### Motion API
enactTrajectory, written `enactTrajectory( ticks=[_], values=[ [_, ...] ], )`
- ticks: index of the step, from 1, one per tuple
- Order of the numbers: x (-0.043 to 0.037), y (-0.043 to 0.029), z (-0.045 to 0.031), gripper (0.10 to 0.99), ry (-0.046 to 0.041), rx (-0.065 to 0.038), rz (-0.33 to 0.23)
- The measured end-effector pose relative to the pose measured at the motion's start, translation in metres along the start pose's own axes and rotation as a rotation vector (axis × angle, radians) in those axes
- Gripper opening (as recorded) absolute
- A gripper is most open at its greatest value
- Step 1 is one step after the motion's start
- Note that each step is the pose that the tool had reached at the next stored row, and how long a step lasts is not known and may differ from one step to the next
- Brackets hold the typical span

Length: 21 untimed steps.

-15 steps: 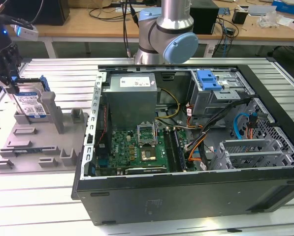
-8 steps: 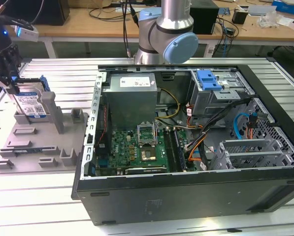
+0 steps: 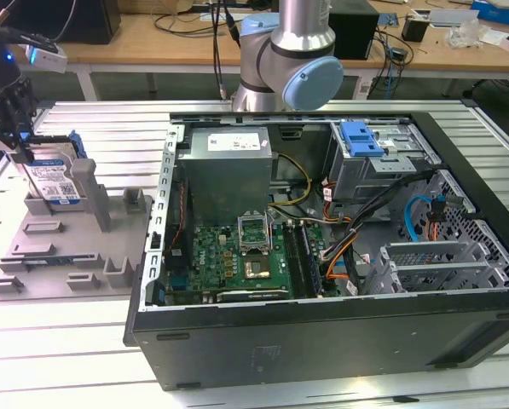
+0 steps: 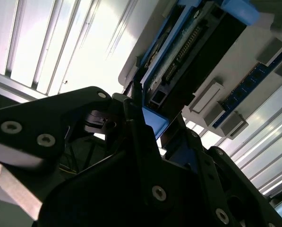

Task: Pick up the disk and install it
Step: 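Pick up the disk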

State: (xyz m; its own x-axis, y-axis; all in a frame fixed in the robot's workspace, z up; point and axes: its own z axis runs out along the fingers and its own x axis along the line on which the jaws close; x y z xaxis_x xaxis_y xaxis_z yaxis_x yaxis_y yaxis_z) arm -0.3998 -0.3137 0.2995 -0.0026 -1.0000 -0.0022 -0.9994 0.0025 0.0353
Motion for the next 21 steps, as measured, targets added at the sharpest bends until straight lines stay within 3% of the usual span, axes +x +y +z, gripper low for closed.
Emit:
enactTrajectory(
  ticks=[2,3,15,21],
  values=[
    [0.0000,0.0000,0.0000,0.412,0.0000,0.000,0.000],
    [0.0000,0.0000,0.0000,0.369,0.0001,0.000,0.000],
    [0.0000,0.0000,-0.0001,0.369,-0.0001,0.000,0.000],
    [0.0000,0.0004,-0.0095,0.369,0.0000,0.000,0.000]
  ],
)
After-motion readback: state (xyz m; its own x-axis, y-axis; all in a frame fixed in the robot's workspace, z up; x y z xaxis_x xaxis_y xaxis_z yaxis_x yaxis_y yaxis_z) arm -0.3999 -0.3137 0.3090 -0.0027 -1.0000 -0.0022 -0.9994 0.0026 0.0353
